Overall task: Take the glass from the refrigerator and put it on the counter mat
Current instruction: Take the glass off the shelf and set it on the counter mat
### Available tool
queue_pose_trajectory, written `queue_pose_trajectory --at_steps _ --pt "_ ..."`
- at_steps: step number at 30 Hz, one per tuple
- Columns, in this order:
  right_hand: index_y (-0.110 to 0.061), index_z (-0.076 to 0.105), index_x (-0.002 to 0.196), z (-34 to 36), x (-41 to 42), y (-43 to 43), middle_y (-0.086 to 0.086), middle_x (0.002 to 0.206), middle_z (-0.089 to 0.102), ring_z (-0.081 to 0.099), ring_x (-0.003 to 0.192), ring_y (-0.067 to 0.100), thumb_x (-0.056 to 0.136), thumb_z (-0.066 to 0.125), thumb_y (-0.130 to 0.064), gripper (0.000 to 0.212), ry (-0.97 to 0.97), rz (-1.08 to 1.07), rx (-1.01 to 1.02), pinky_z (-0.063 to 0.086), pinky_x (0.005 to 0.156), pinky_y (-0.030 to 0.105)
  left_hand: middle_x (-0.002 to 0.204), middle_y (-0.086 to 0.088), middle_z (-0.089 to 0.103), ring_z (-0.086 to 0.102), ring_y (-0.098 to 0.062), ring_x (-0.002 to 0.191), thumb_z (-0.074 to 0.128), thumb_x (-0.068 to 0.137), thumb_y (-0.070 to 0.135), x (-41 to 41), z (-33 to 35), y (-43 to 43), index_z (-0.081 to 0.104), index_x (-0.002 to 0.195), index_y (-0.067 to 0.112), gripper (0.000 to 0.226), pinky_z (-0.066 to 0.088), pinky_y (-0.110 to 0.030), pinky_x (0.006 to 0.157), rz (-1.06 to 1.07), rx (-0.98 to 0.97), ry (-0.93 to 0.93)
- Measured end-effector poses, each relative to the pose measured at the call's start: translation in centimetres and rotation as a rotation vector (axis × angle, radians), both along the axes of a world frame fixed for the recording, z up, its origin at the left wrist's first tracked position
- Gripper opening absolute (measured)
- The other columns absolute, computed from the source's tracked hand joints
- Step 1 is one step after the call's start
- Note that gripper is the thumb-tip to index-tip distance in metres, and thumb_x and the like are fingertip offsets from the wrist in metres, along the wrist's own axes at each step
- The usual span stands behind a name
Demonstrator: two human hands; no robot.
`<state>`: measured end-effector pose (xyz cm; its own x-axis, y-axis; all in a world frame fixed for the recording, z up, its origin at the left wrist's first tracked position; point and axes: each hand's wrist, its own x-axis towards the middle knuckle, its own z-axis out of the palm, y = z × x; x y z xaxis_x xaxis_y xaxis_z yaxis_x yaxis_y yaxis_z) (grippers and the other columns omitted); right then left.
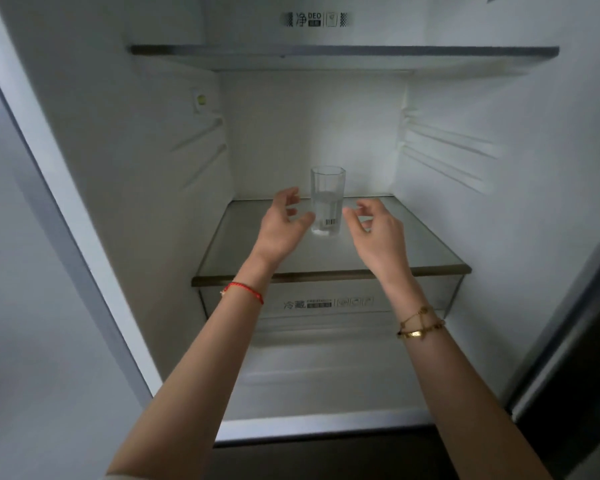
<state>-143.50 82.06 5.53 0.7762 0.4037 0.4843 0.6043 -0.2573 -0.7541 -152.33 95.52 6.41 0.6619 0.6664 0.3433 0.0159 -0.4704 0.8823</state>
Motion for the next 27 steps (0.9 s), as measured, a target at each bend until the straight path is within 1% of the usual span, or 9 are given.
queue_pose_trajectory --at_steps 8,12,14,16,17,19,22,25,27 --pt "-0.009 0.053 0.138 0.3 2.9 2.6 0.008 0.131 0.064 0.065 0.113 0.028 0.097 0.059 -0.045 0.054 0.026 0.075 -0.039 0.051 0.098 0.038 0.156 -0.007 0.042 0.046 -0.024 0.140 0.064 0.096 0.017 3.4 -0.5 0.8 0.031 0.154 0.011 0.067 0.042 -0.037 0.112 -0.047 -0.035 0.136" --pt "-0.009 0.051 0.139 0.2 3.5 3.3 0.010 0.136 0.063 0.064 0.118 0.028 0.096 0.061 -0.044 0.057 0.062 0.120 -0.053 0.051 0.102 0.040 0.153 -0.010 0.047 0.050 -0.028 0.138 0.065 0.095 0.014 4.1 -0.6 1.3 0.035 0.153 0.010 0.065 0.044 -0.044 0.114 -0.063 -0.045 0.147" --pt "-0.009 0.054 0.137 0.2 3.7 3.4 0.010 0.135 0.064 0.067 0.109 0.025 0.096 0.062 -0.040 0.052 0.076 0.151 -0.056 0.051 0.095 0.033 0.148 -0.012 0.052 0.055 -0.030 0.133 0.064 0.095 0.011 4.3 -0.6 1.4 0.039 0.150 0.009 0.060 0.046 -0.045 0.112 -0.071 -0.048 0.146" --pt "-0.009 0.057 0.133 0.2 3.7 3.5 0.008 0.131 0.067 0.066 0.093 0.016 0.098 0.062 -0.034 0.044 0.076 0.177 -0.053 0.048 0.084 0.025 0.145 -0.014 0.056 0.059 -0.030 0.129 0.061 0.096 0.008 4.3 -0.6 1.4 0.042 0.148 0.007 0.055 0.049 -0.039 0.107 -0.074 -0.053 0.141" --pt "-0.008 0.058 0.132 0.3 3.7 3.6 0.008 0.129 0.068 0.064 0.088 0.014 0.098 0.061 -0.032 0.042 0.073 0.179 -0.048 0.046 0.081 0.023 0.144 -0.014 0.056 0.060 -0.030 0.128 0.060 0.097 0.007 4.4 -0.6 1.4 0.044 0.147 0.007 0.053 0.050 -0.036 0.103 -0.075 -0.054 0.135" --pt "-0.008 0.059 0.131 0.3 3.8 3.6 0.008 0.128 0.068 0.062 0.086 0.013 0.098 0.061 -0.030 0.039 0.076 0.177 -0.037 0.046 0.080 0.023 0.144 -0.013 0.057 0.062 -0.029 0.125 0.060 0.097 0.007 4.2 -0.5 1.2 0.045 0.146 0.008 0.052 0.049 -0.031 0.097 -0.071 -0.049 0.133" --pt "-0.009 0.059 0.129 0.2 3.8 3.7 0.007 0.127 0.068 0.062 0.086 0.014 0.098 0.061 -0.029 0.037 0.074 0.172 -0.031 0.046 0.080 0.023 0.143 -0.013 0.057 0.063 -0.030 0.124 0.061 0.097 0.008 4.1 -0.6 1.2 0.046 0.146 0.009 0.052 0.049 -0.029 0.094 -0.059 -0.037 0.133" --pt "-0.009 0.060 0.127 0.2 3.8 3.8 0.007 0.125 0.069 0.062 0.084 0.014 0.098 0.061 -0.029 0.035 0.055 0.154 -0.024 0.044 0.077 0.022 0.143 -0.013 0.058 0.065 -0.031 0.122 0.064 0.096 0.011 4.1 -0.7 1.0 0.047 0.146 0.012 0.053 0.052 -0.036 0.101 -0.034 -0.026 0.128" --pt "-0.009 0.061 0.125 0.1 3.7 3.9 0.006 0.122 0.070 0.067 0.086 0.017 0.099 0.061 -0.029 0.033 0.030 0.134 -0.031 0.046 0.077 0.024 0.142 -0.013 0.059 0.066 -0.030 0.120 0.066 0.094 0.013 4.0 -0.8 0.9 0.049 0.145 0.014 0.053 0.052 -0.043 0.105 -0.020 -0.023 0.119"
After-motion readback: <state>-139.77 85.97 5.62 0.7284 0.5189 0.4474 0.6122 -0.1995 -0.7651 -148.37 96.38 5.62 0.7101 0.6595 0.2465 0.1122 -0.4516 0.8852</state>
